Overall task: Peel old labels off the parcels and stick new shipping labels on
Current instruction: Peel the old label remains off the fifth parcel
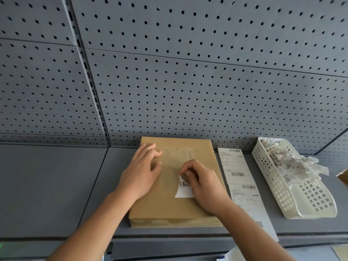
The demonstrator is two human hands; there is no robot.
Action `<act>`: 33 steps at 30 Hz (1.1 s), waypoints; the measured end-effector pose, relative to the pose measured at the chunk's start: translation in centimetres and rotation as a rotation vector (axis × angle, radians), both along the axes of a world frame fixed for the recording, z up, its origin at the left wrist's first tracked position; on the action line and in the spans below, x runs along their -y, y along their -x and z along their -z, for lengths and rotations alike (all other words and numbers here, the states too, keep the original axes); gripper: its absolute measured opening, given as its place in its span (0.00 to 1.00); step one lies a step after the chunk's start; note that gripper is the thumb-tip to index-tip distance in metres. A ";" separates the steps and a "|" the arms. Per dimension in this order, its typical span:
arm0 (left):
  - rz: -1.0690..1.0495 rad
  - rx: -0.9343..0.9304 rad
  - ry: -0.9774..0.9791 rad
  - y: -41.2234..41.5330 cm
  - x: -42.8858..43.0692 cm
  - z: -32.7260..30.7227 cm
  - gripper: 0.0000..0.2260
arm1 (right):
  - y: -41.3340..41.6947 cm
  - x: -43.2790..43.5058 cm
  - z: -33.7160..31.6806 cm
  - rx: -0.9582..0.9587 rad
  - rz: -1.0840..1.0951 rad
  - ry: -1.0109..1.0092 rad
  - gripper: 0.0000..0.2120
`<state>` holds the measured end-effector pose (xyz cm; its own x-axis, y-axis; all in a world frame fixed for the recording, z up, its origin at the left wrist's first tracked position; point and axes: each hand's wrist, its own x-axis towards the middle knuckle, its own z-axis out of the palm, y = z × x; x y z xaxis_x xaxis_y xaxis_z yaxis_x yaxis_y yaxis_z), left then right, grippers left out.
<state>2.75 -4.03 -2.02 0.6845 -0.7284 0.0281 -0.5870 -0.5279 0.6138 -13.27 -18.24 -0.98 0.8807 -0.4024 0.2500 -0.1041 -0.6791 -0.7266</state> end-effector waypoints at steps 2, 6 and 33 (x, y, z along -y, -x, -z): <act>0.001 -0.001 0.004 0.0 0.0 0.0 0.15 | -0.2 0.1 0.1 -0.010 0.007 0.003 0.11; 0.004 0.001 0.004 0.0 0.0 0.1 0.15 | -0.4 -0.2 0.5 -0.020 -0.029 0.069 0.13; 0.003 0.009 0.000 -0.1 0.0 0.2 0.14 | 0.2 -0.4 -0.3 -0.023 0.000 0.000 0.13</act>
<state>2.85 -4.02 -2.27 0.6819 -0.7306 0.0345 -0.5943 -0.5259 0.6084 -13.46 -17.82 -0.68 0.8860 -0.4028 0.2296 -0.1212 -0.6792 -0.7239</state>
